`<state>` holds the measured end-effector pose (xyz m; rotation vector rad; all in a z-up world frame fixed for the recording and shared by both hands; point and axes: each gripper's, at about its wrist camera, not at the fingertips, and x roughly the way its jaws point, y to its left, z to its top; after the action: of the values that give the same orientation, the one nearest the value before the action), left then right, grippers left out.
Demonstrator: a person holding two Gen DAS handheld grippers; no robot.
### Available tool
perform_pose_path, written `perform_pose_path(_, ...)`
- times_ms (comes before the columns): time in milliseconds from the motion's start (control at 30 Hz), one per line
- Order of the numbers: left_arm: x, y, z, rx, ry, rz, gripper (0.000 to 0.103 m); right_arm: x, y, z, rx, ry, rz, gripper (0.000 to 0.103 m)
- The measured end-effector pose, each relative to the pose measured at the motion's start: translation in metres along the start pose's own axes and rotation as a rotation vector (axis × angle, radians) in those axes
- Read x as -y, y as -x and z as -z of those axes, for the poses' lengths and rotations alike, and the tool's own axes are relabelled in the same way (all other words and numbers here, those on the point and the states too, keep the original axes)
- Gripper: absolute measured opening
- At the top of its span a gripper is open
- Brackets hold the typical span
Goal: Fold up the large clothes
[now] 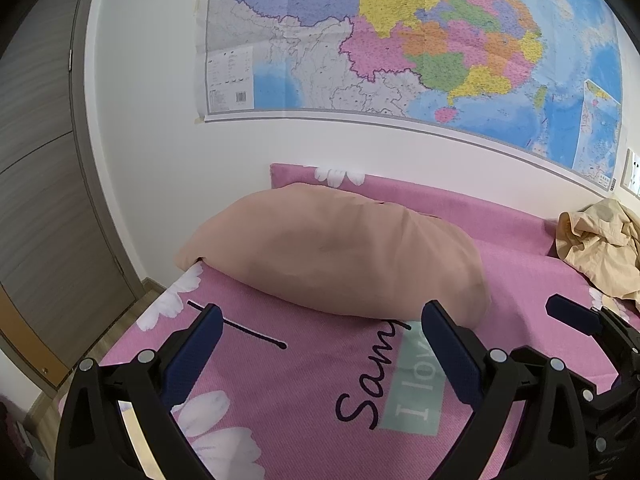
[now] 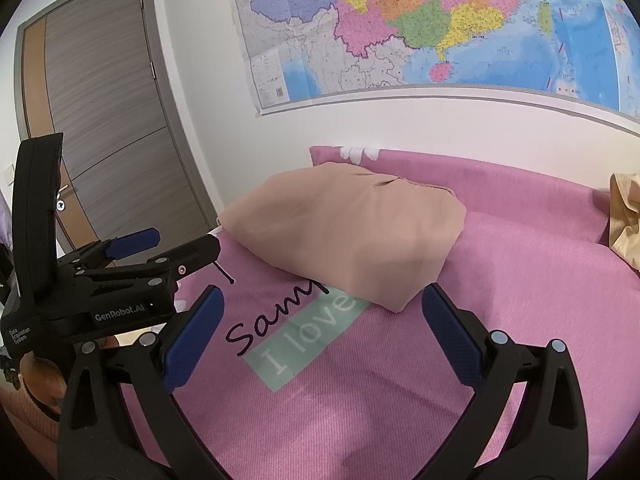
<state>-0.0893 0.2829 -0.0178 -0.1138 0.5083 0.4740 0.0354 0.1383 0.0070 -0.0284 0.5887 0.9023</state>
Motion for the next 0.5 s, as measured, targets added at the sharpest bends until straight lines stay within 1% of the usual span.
perform_pose_path(500,-0.0020,-0.0031,0.0022,-0.011,0.003,-0.001,0.096,0.0007,-0.0003,0.0000,0.000,0.000,-0.003,0.098)
